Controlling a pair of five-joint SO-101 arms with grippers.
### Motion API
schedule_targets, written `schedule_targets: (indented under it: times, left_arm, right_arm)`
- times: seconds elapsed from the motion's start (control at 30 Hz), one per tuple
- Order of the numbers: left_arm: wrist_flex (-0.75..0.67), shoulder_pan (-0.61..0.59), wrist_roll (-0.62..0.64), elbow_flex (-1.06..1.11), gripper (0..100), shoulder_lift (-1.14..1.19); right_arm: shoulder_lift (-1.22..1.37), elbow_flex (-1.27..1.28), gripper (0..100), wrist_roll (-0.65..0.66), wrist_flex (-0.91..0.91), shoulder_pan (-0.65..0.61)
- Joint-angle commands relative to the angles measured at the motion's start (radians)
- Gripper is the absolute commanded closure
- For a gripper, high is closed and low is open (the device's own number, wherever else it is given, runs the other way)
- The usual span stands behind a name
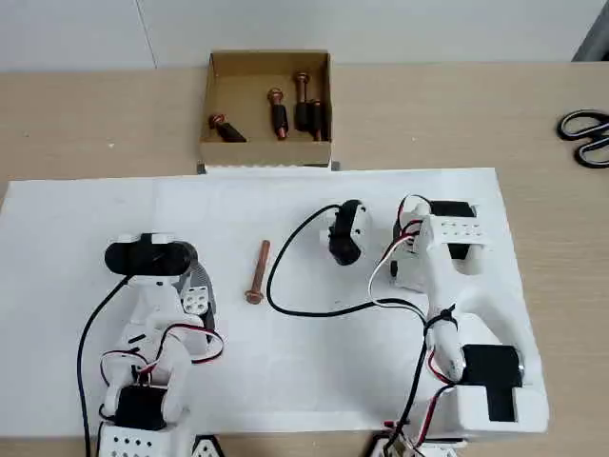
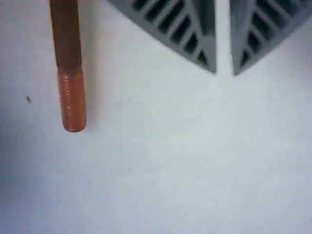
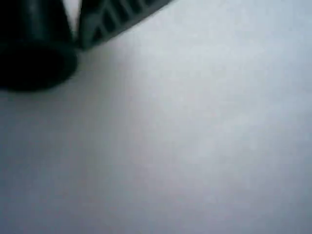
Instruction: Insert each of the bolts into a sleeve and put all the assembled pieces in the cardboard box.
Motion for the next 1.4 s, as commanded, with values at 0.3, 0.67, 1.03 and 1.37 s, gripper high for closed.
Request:
schedule_targets:
  times: [0.3, 0.67, 1.03, 1.37]
  left_arm:
    - [0.003, -0.005, 0.006, -0.007, 99, -0.006]
    - [0.003, -0.005, 0.038, -0.007, 99, -0.006]
    - [0.026, -0.005, 0.152, -0.008, 99, -0.006]
    - [0.005, -0.002, 0.155, -0.205, 99, 0.000]
  right_arm:
    - [0.036, -0.224, 96.9, -0.150, 0.182, -0.002]
    - [0.036, -0.503, 99.1, -0.618, 0.461, -0.018]
    - [0.036, -0.502, 99.4, -1.068, 0.668, -0.025]
    - [-0.124, -0.416, 99.6, -1.206, 0.674, 0.084]
